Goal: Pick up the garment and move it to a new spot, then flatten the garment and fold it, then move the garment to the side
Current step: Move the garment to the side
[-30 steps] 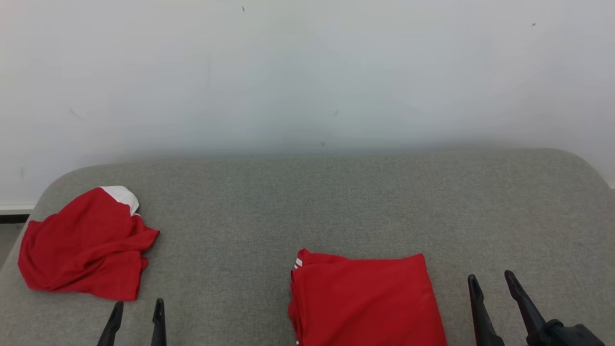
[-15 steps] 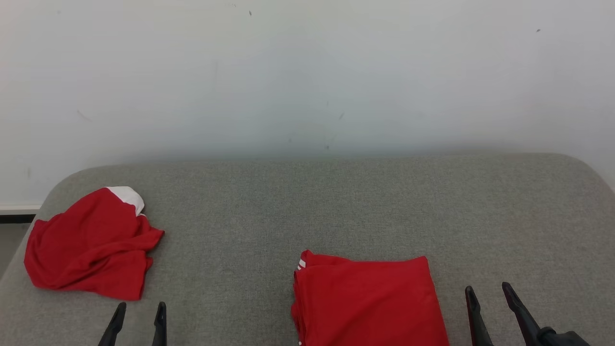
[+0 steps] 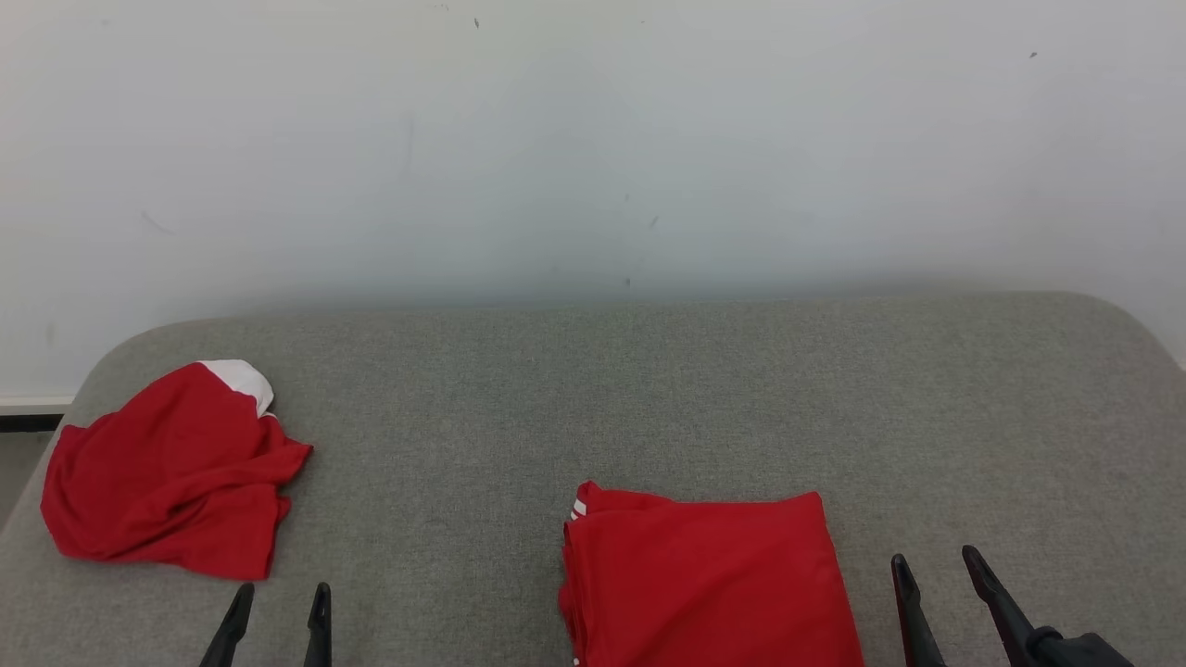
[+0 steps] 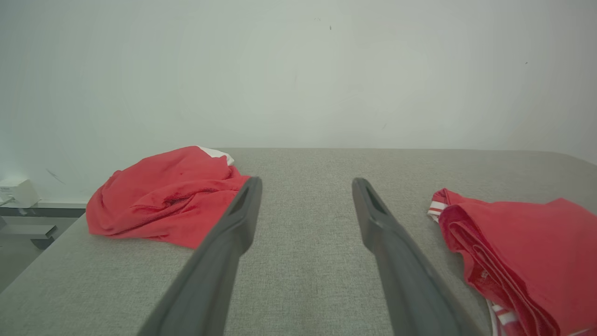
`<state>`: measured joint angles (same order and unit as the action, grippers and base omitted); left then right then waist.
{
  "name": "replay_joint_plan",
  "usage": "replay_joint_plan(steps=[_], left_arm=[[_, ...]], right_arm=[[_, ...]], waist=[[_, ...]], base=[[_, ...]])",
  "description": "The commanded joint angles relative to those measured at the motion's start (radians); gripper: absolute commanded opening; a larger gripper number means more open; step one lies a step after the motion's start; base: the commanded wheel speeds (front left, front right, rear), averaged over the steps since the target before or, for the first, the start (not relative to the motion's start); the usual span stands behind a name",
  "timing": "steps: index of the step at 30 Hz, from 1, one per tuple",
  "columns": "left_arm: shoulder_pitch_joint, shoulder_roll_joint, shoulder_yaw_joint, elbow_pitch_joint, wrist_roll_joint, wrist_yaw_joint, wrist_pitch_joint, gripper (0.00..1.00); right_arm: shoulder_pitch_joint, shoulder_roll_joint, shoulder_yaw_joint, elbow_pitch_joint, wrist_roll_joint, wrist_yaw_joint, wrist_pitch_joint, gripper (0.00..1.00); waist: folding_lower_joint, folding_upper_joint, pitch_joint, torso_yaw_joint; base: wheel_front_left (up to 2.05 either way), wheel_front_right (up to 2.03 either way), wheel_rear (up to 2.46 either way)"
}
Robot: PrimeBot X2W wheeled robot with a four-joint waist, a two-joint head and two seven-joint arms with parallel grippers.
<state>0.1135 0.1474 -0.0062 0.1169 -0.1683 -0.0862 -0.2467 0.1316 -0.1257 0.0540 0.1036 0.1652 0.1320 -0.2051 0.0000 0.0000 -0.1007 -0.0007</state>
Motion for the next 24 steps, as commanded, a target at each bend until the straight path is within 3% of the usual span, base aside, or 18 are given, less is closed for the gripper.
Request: replay_joint_plan(steps=[1,12,24], left_arm=[[0.012,0.005,0.001,-0.002,0.000,0.007,-0.001,1.00],[0.001,-0.005,-0.006,0.009,-0.004,0.032,-0.005,1.00],[-0.040,-0.016,-0.023,0.048,0.002,0.034,-0.017,1.00]], right_arm=[[0.003,0.002,0.000,-0.004,-0.009,-0.002,0.001,1.00],[-0.064,-0.014,0.009,0.033,-0.002,-0.002,0.025,1.00],[-0.253,-0.064,0.067,0.281,0.017,-0.002,0.080,1.00]], waist=[[0.0000,0.0000,0.000,0.000],[0.0000,0.0000,0.017,0.005],[0.0000,0.0000,0.060,0.048]], base=[[0.00,0.00,0.00],[0.00,0.00,0.00],[0.00,0.00,0.00]])
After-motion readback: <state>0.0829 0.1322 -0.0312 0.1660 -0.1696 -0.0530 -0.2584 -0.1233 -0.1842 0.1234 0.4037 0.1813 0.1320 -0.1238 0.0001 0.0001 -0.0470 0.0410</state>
